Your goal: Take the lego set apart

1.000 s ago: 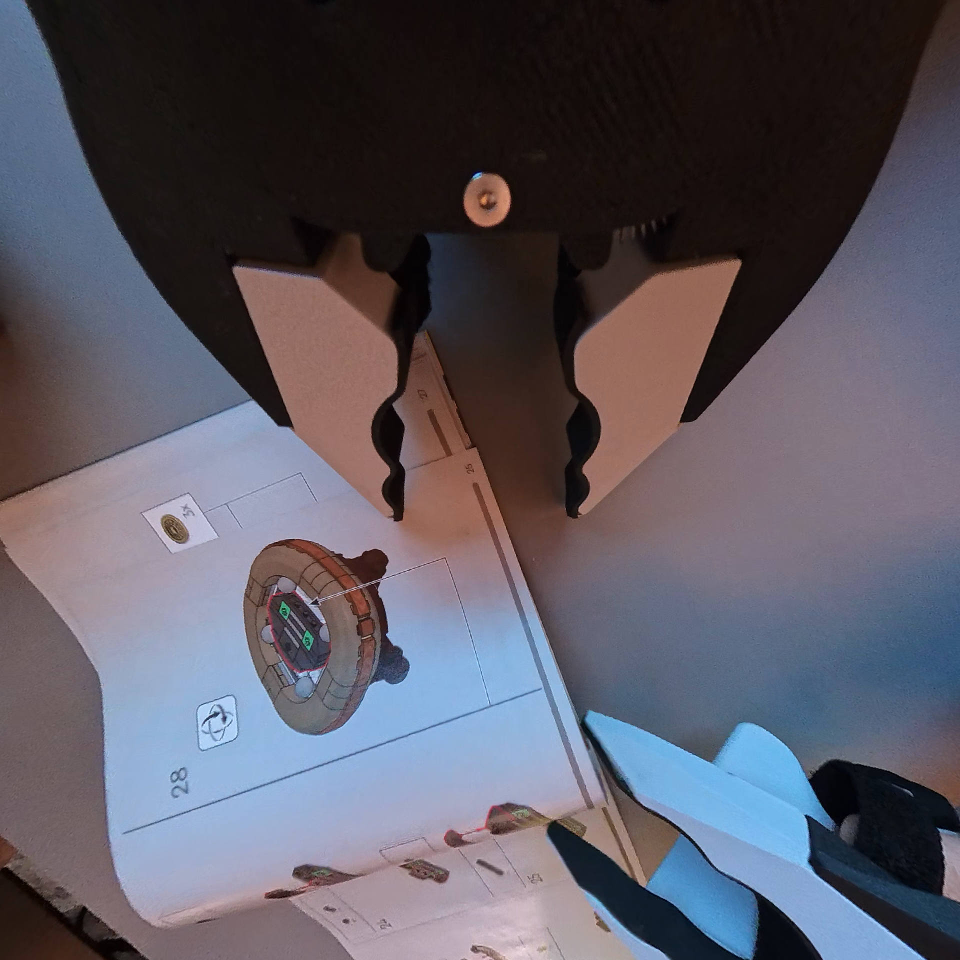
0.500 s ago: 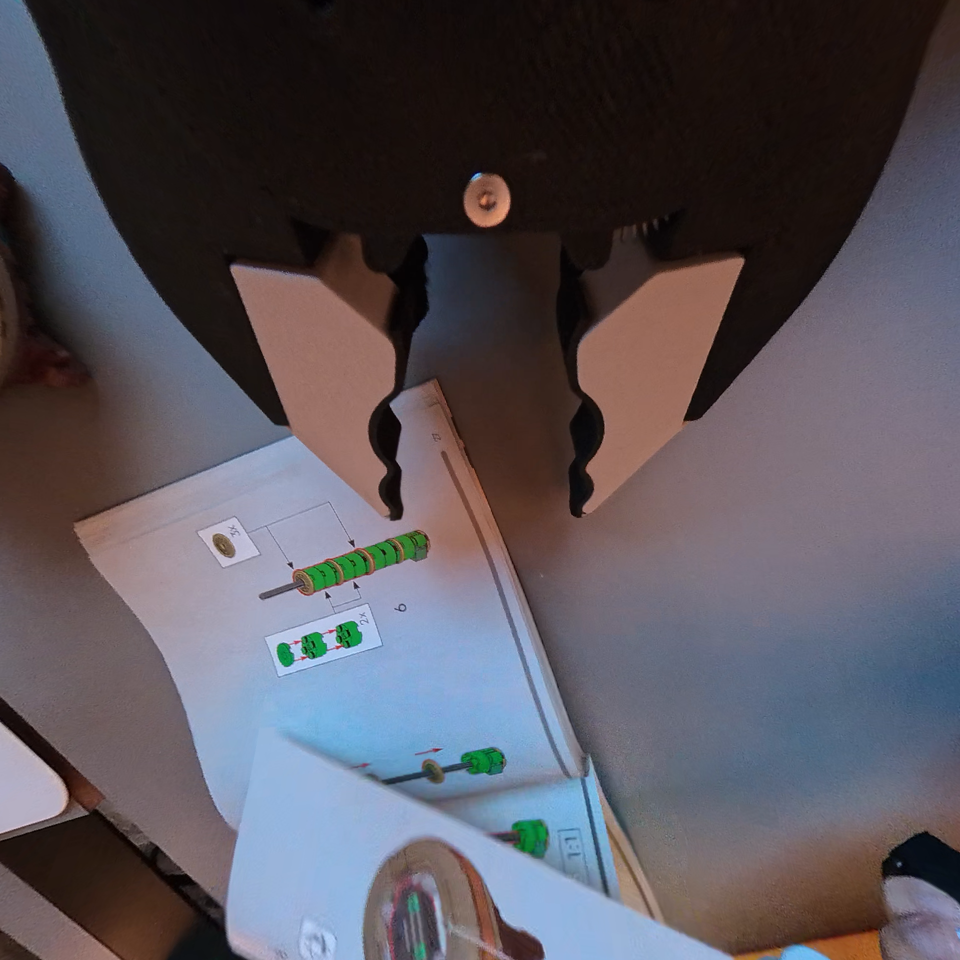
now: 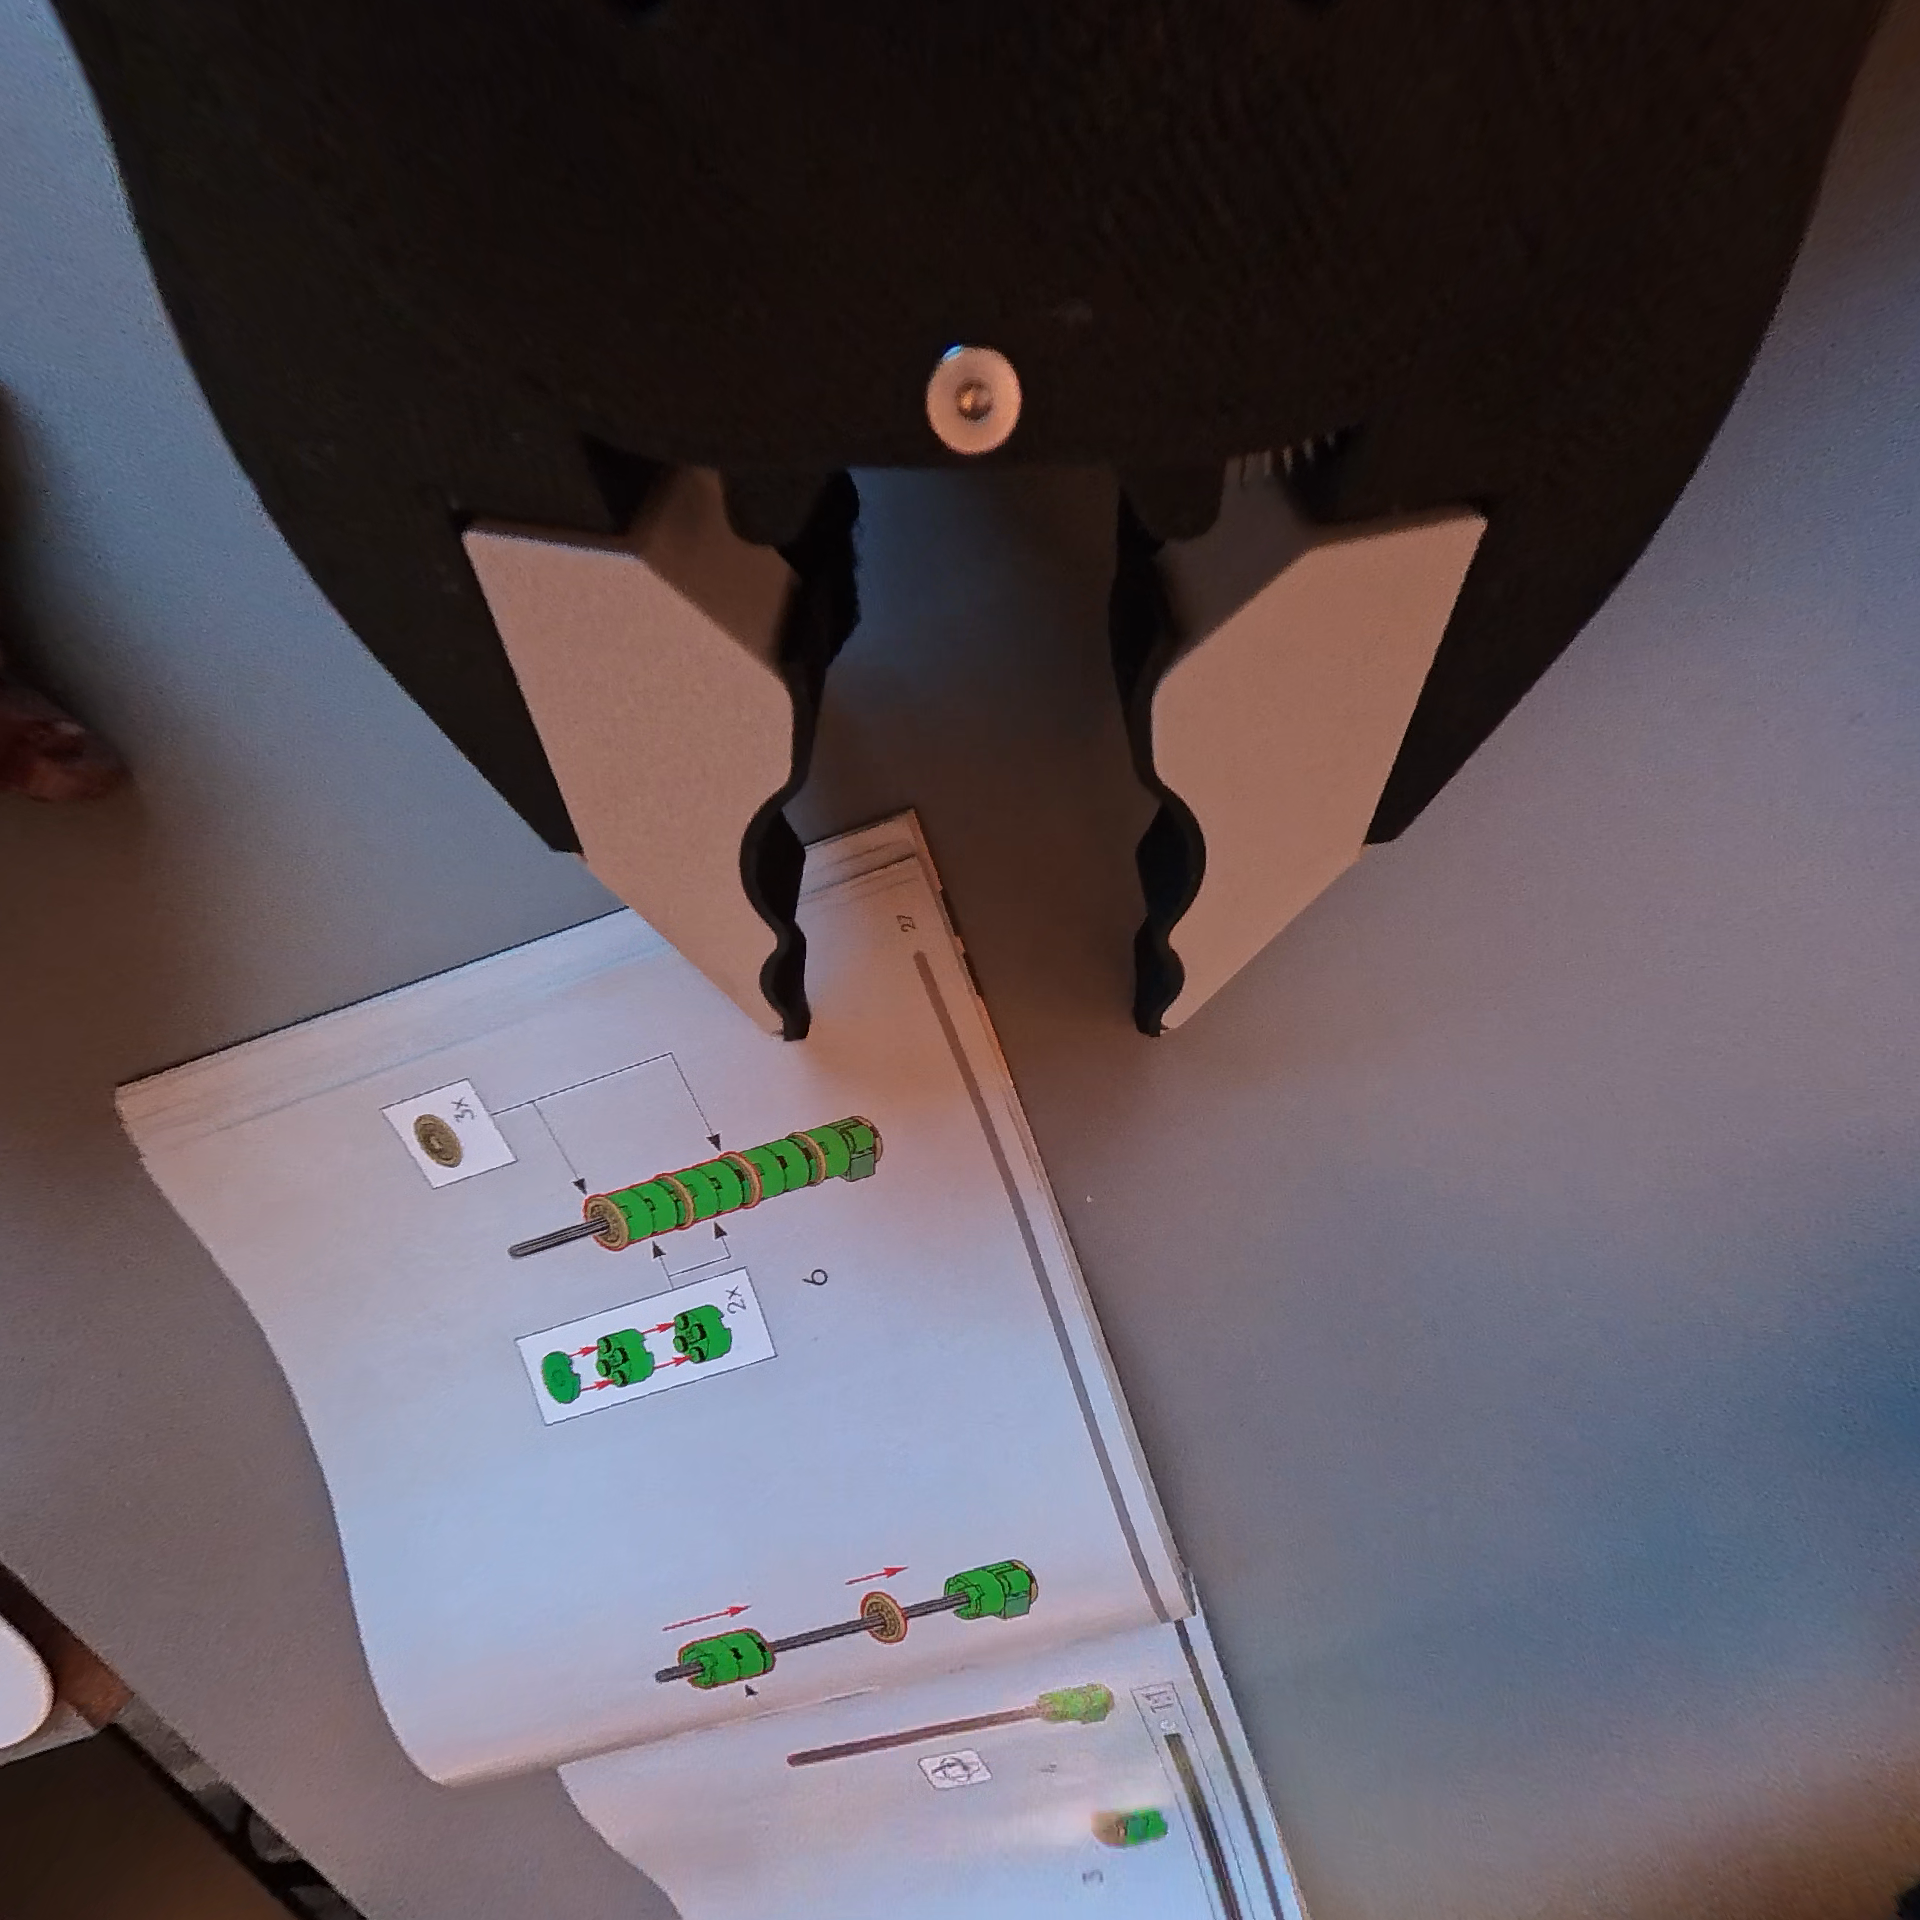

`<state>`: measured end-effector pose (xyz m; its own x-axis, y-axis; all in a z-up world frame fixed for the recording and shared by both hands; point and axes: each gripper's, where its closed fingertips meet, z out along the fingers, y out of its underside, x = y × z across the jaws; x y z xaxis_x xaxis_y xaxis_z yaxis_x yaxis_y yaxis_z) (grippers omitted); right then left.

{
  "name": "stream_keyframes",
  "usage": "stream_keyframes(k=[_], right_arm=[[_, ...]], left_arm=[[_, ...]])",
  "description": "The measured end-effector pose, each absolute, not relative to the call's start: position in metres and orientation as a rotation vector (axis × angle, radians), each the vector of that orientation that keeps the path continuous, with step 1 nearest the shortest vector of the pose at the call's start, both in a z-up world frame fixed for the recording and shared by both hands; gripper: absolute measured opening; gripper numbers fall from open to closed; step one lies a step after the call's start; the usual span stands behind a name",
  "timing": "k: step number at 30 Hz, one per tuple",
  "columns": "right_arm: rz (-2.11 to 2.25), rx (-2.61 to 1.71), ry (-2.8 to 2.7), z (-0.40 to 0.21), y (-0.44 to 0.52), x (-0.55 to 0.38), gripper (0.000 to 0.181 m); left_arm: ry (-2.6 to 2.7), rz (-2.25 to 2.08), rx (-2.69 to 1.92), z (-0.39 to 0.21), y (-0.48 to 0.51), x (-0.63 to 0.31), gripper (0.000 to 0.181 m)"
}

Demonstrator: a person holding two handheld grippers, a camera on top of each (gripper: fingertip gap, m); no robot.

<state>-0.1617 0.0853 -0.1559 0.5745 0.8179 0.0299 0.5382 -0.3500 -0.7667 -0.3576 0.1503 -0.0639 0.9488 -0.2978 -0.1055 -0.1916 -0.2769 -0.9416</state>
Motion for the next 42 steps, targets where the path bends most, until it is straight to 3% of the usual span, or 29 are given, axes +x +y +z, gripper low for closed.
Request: stream_keyframes(k=[2, 7, 13, 21, 28, 42], right_arm=[[0.488, -2.059, -1.067, -0.156, 0.085, -0.161, 0.064], [0.505, -2.059, -1.071, -0.153, 0.081, -0.162, 0.065], [0.545, -2.106, -1.032, -0.155, 0.08, -0.161, 0.065], [0.615, -2.098, -1.0, -0.153, 0.083, -0.173, 0.068], [0.593, -2.08, -1.038, -0.154, 0.087, -0.182, 0.069], [0.576, -2.069, -1.056, -0.155, 0.092, -0.19, 0.069]], left_arm=[[0.556, -0.232, -1.81, -0.07, 0.138, -0.308, 0.022], [0.835, -0.143, -1.861, -0.105, 0.135, -0.269, 0.044], [0.8, -0.497, -2.134, -0.15, 0.118, -0.248, 0.057], [0.71, -0.652, -2.175, -0.149, 0.118, -0.245, 0.058], [0.81, -0.663, -2.155, -0.148, 0.11, -0.239, 0.077], [0.784, -0.564, -2.162, -0.151, 0.118, -0.247, 0.054]])
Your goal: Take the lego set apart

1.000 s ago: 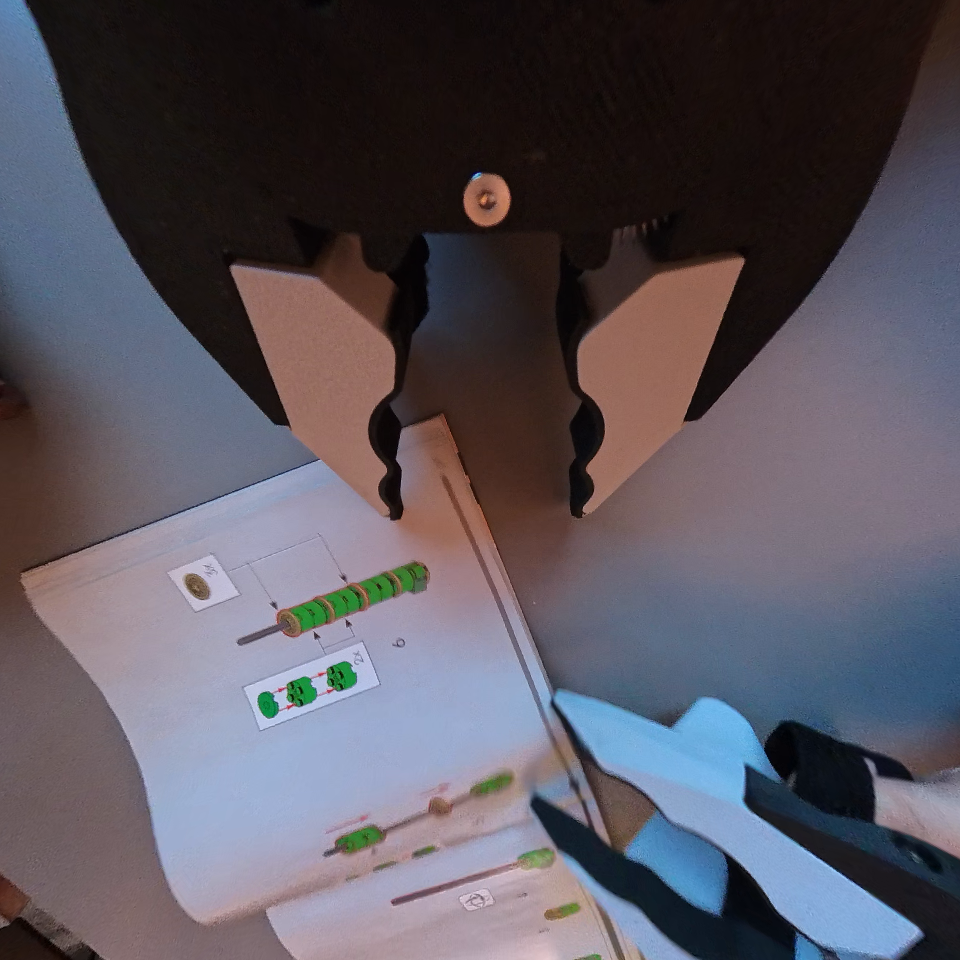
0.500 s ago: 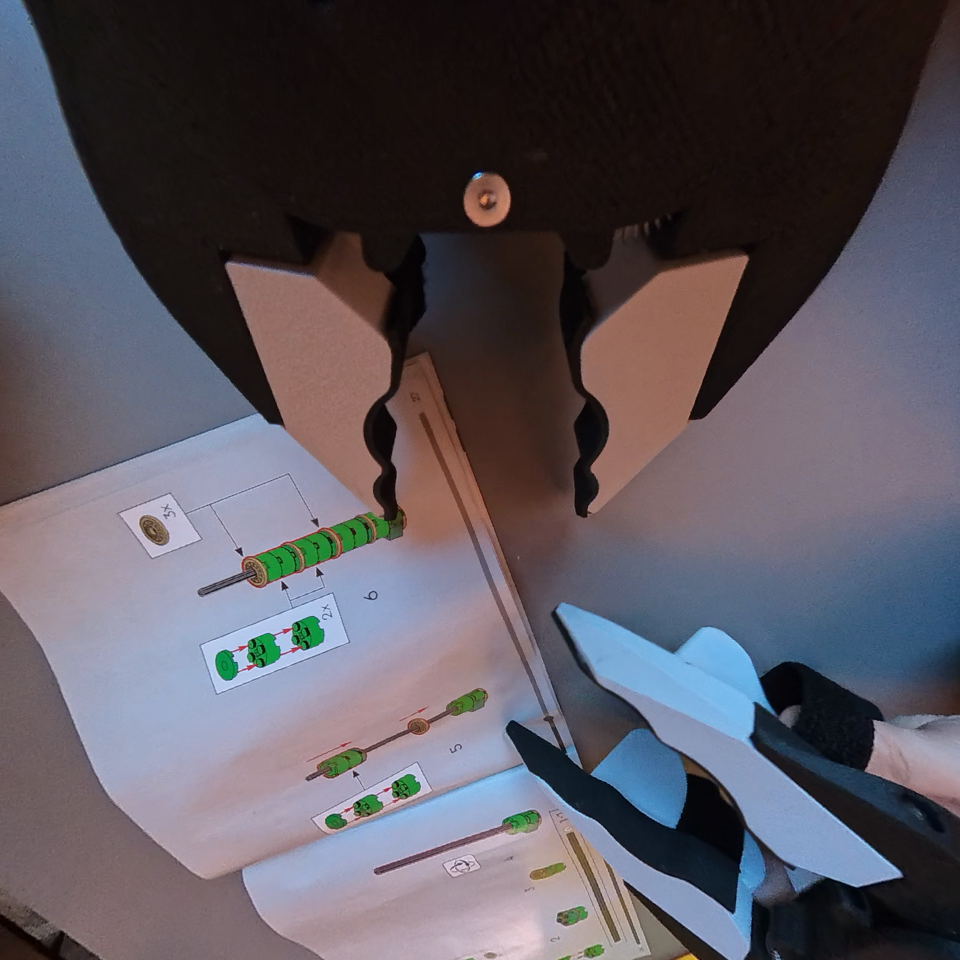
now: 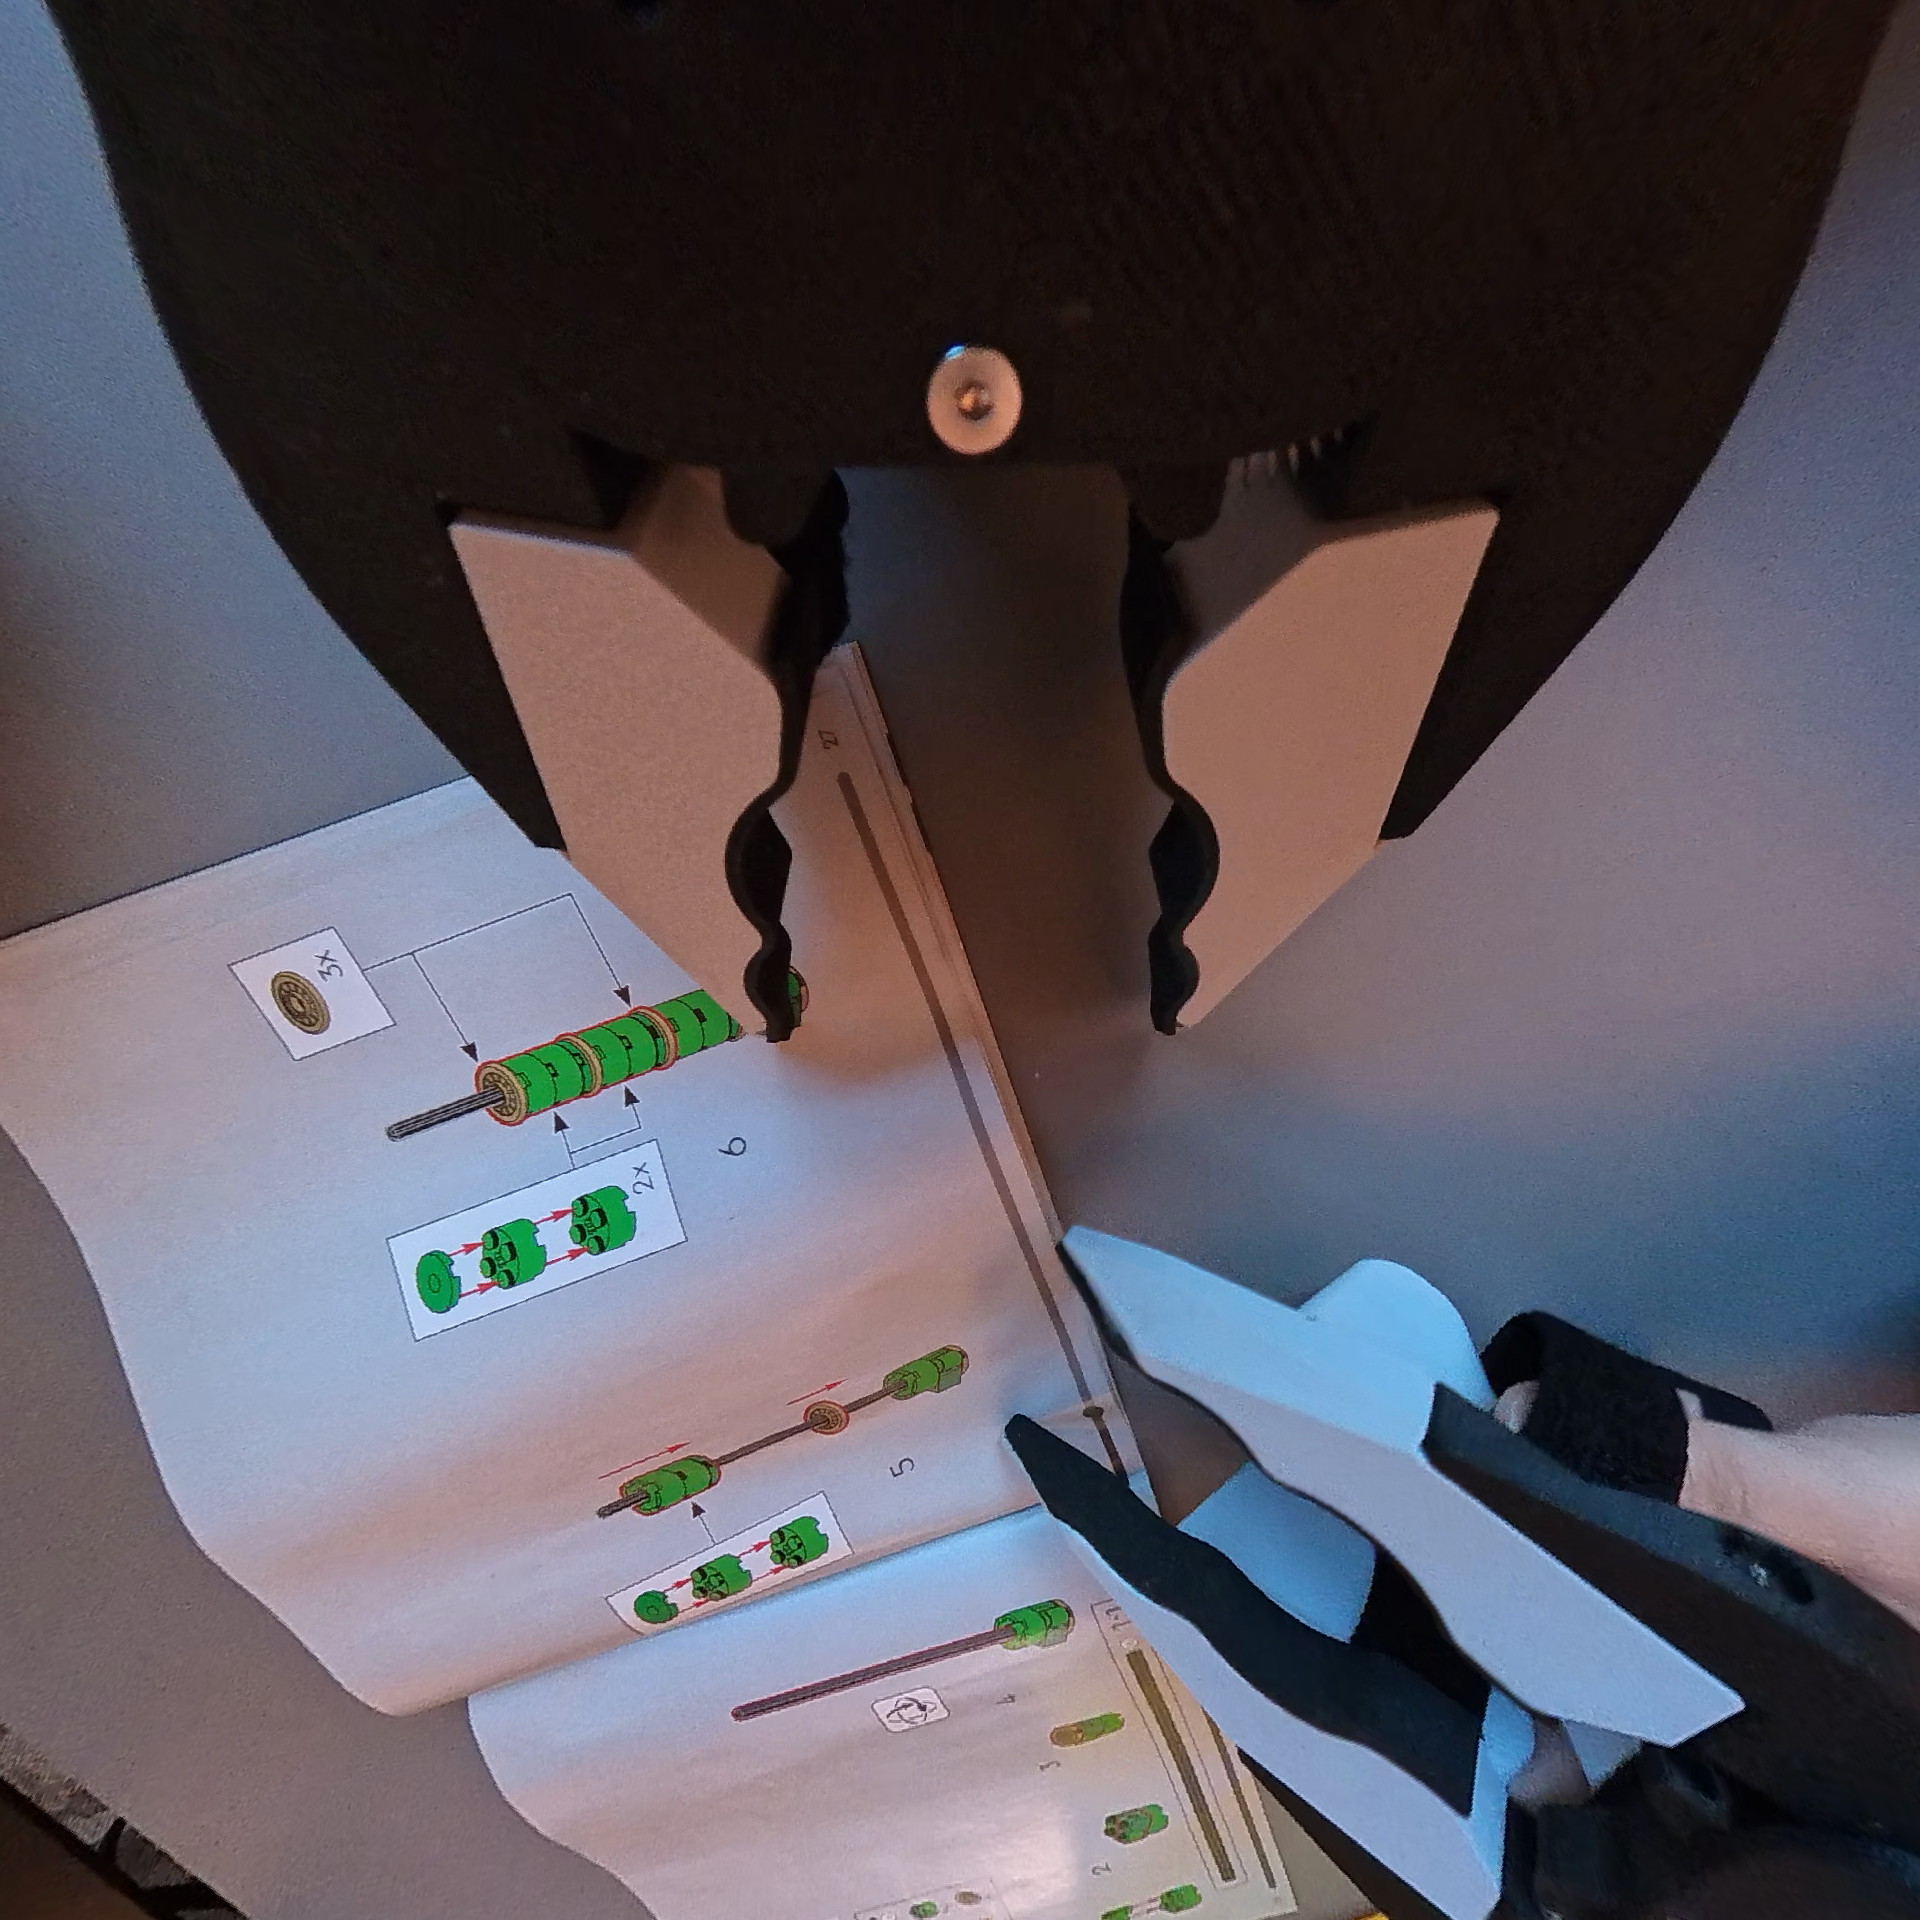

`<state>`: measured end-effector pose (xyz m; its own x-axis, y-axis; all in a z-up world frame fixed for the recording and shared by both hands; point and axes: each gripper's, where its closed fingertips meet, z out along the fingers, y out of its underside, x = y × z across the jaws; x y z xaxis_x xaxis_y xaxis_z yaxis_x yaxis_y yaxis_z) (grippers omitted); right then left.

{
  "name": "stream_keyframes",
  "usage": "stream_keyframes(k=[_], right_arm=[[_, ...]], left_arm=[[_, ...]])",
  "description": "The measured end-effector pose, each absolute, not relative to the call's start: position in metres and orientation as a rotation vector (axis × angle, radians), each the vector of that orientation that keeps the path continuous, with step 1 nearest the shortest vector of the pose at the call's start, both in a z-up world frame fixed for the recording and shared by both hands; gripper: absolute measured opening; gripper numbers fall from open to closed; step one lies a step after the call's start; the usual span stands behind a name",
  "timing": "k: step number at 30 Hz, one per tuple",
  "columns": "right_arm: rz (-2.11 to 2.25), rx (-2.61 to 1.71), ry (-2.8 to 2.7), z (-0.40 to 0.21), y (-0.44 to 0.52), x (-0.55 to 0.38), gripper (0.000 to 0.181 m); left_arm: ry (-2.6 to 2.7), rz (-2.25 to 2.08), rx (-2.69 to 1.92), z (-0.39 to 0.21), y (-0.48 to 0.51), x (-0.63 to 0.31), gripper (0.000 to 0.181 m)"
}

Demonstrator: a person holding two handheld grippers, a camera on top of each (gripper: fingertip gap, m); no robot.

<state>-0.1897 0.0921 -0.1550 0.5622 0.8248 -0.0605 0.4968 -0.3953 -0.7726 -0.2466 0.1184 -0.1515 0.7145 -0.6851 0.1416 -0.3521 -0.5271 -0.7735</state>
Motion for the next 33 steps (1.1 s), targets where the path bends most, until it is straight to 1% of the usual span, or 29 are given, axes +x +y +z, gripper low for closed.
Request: stream_keyframes(k=[3, 8, 10, 13, 15, 20, 22, 29, 33], right_arm=[[0.566, -2.064, -1.067, -0.1554, 0.0913, -0.1898, 0.071], [0.57, -2.064, -1.066, -0.1553, 0.0913, -0.1898, 0.071], [0.573, -2.064, -1.064, -0.1551, 0.0913, -0.1899, 0.071], [0.573, -2.064, -1.065, -0.1551, 0.0913, -0.19, 0.071], [0.577, -2.064, -1.063, -0.1549, 0.0911, -0.19, 0.071], [0.583, -2.066, -1.057, -0.1546, 0.0912, -0.1901, 0.071], [0.584, -2.067, -1.056, -0.1545, 0.0912, -0.1902, 0.07], [0.583, -2.066, -1.056, -0.1545, 0.091, -0.1902, 0.07], [0.582, -2.066, -1.057, -0.1545, 0.0908, -0.1903, 0.071]], left_arm=[[0.75, -0.611, -2.171, -0.1501, 0.1192, -0.2474, 0.052], [0.801, -0.602, -2.157, -0.1504, 0.1156, -0.2447, 0.06], [0.809, -0.566, -2.154, -0.1515, 0.1164, -0.2453, 0.058], [0.791, -0.515, -2.159, -0.1527, 0.1197, -0.2487, 0.049], [0.781, -0.514, -2.162, -0.1527, 0.1206, -0.2496, 0.046], [0.829, -0.565, -2.147, -0.1515, 0.1143, -0.2441, 0.063], [0.847, -0.555, -2.142, -0.152, 0.1131, -0.2429, 0.066], [0.932, -0.402, -2.121, -0.1569, 0.1133, -0.2438, 0.066], [0.897, -0.417, -2.129, -0.156, 0.1152, -0.2447, 0.062]])
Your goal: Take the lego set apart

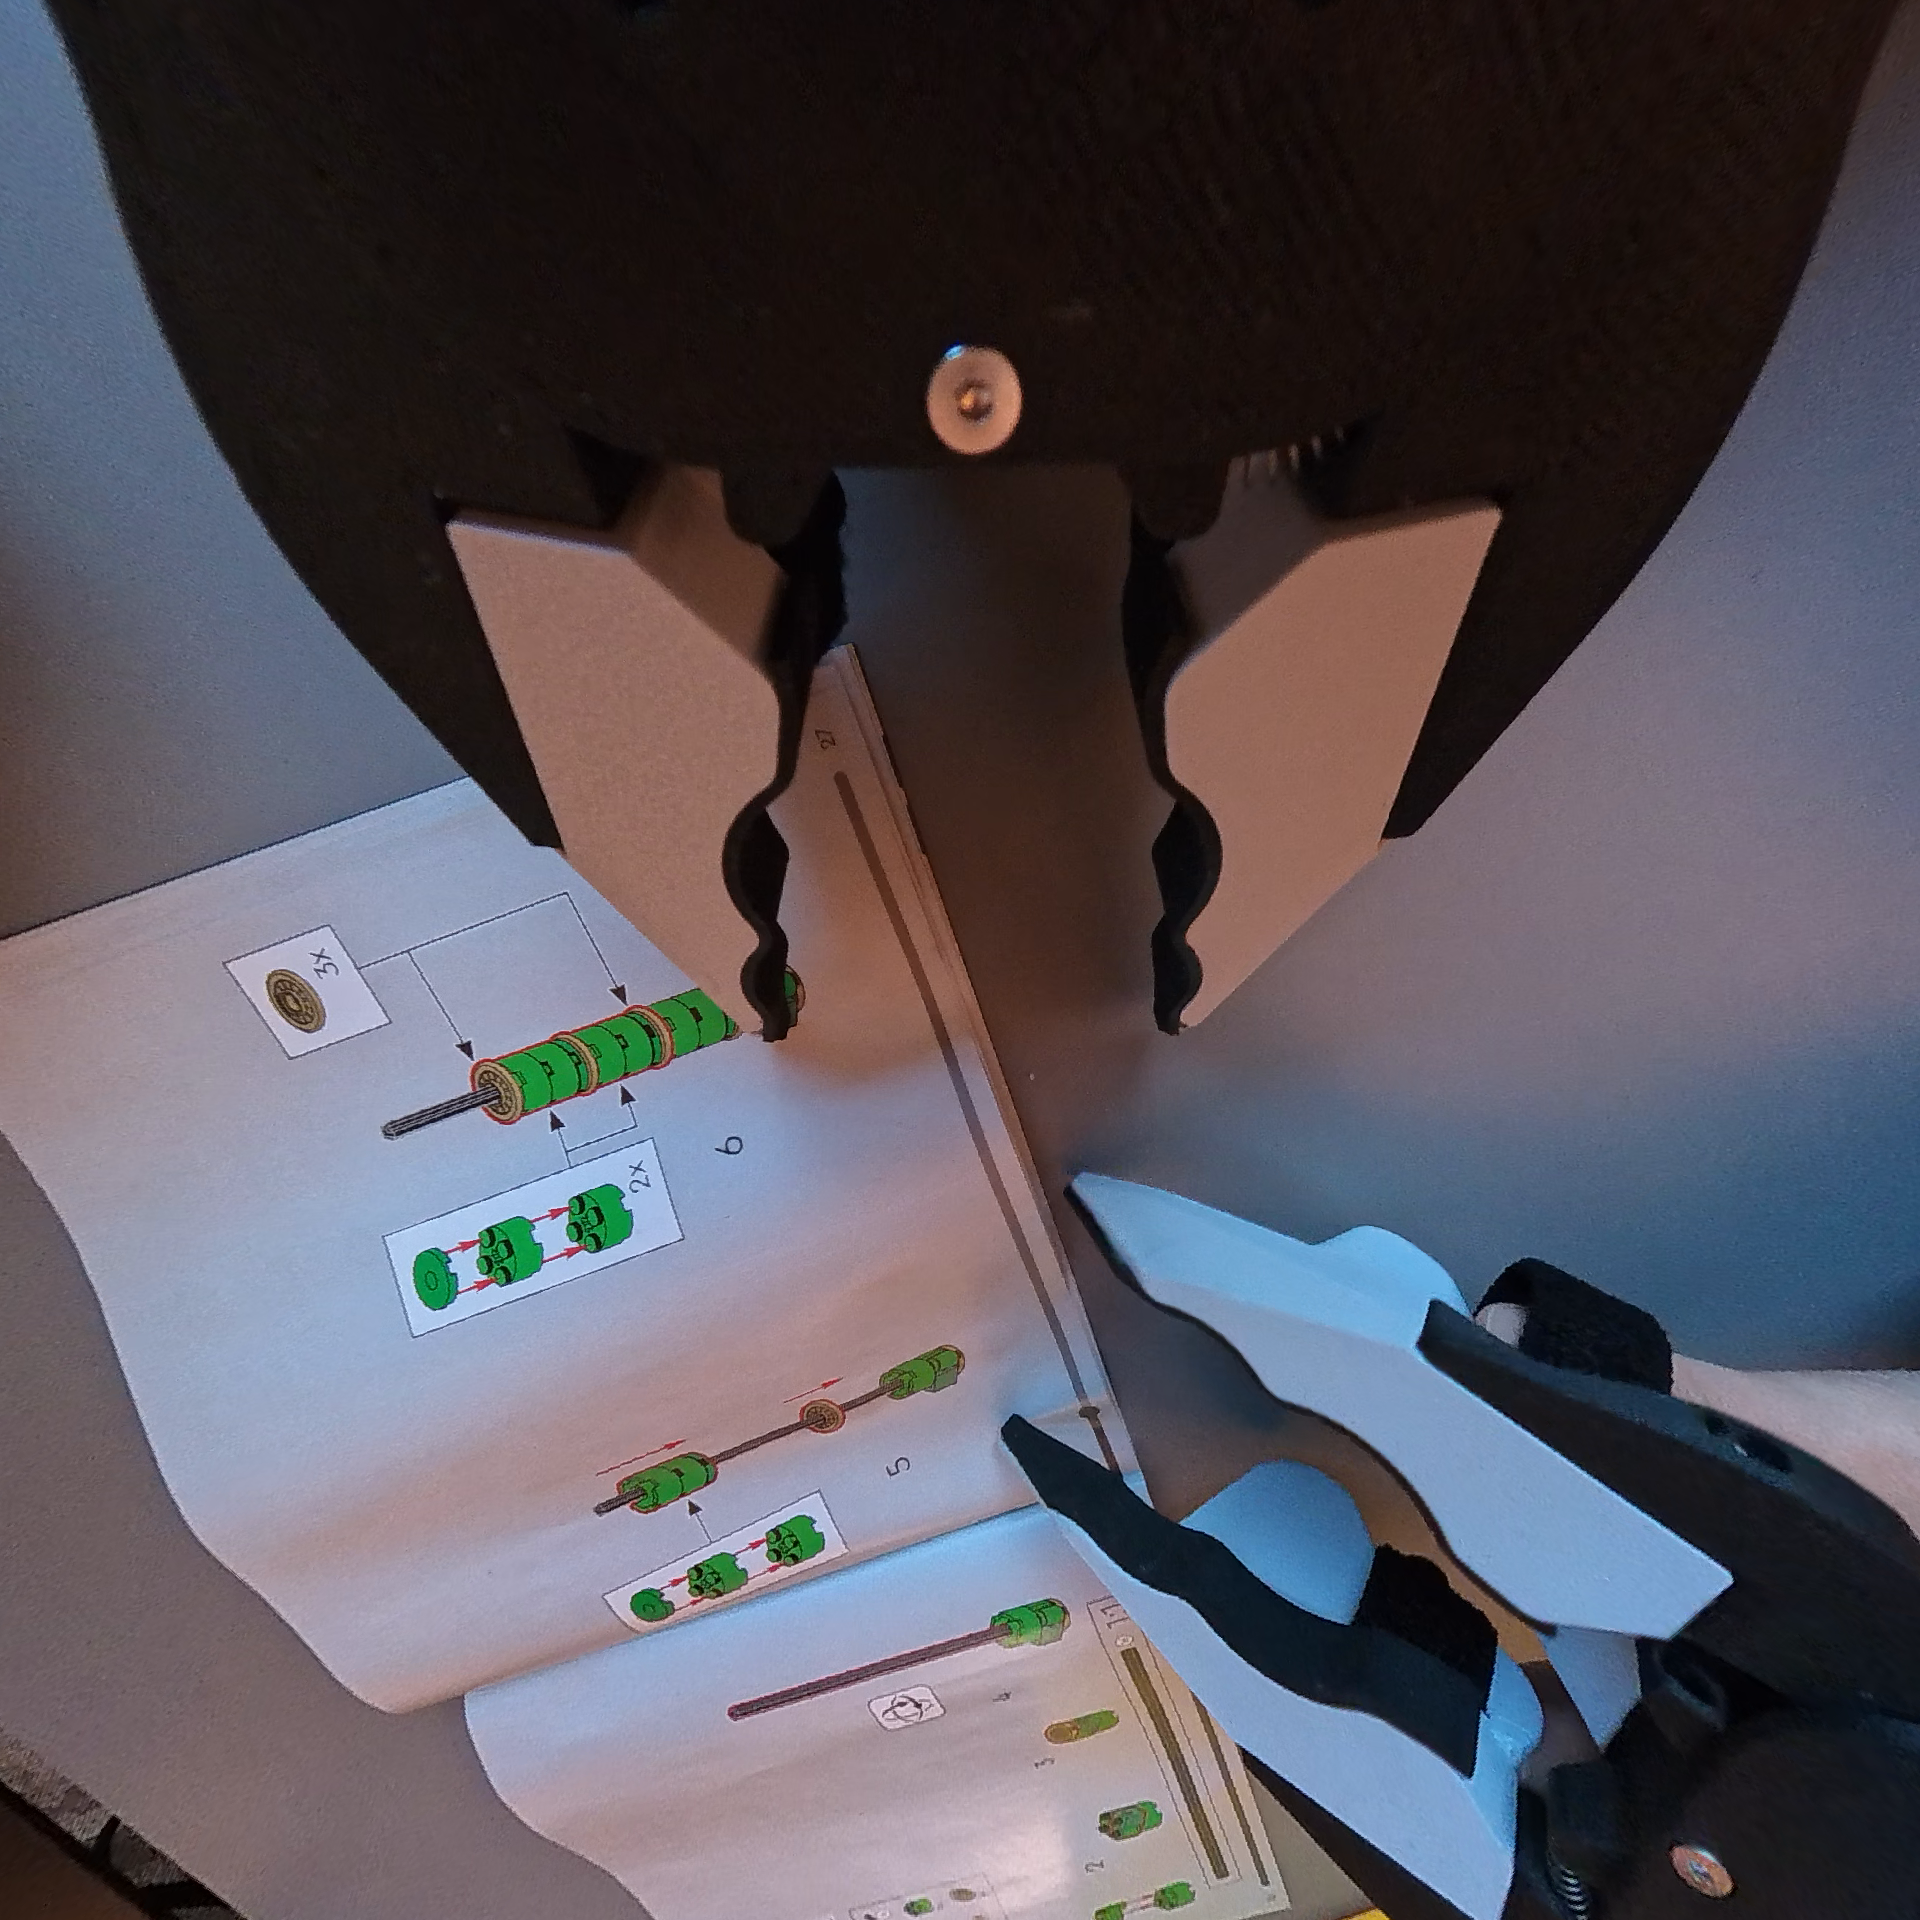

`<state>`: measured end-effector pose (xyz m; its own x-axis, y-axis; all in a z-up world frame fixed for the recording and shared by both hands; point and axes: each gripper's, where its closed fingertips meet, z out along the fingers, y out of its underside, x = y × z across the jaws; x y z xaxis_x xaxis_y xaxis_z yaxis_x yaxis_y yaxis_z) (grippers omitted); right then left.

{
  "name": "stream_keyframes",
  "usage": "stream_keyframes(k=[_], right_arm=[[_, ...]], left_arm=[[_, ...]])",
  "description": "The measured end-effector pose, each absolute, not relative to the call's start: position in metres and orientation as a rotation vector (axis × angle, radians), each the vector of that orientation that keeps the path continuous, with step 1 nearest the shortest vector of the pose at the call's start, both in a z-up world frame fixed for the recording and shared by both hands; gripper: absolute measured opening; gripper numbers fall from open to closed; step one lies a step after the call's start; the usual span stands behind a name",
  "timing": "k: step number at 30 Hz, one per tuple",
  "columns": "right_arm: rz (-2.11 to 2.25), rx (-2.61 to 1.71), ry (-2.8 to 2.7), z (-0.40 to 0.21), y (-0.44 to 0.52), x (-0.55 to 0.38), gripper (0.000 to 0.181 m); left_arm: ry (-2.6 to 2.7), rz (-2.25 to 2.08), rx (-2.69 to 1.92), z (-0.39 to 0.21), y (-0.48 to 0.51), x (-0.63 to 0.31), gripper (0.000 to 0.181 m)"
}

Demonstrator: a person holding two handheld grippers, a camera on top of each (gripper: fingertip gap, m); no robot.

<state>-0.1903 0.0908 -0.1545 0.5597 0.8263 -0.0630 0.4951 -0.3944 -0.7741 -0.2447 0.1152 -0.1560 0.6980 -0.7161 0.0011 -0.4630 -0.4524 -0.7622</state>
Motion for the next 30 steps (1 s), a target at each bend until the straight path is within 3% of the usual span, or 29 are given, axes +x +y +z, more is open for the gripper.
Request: stream_keyframes(k=[16, 26, 30], right_arm=[[0.576, -2.058, -1.073, -0.154, 0.089, -0.19, 0.072], [0.263, -1.786, -1.147, -0.124, 0.101, -0.191, 0.057], [0.151, -1.726, -1.164, -0.119, 0.106, -0.185, 0.044]], left_arm=[[0.793, -0.5, -2.156, -0.153, 0.12, -0.247, 0.054], [0.723, -0.55, -2.162, -0.148, 0.125, -0.251, 0.051], [0.722, -0.549, -2.132, -0.142, 0.127, -0.252, 0.036]])
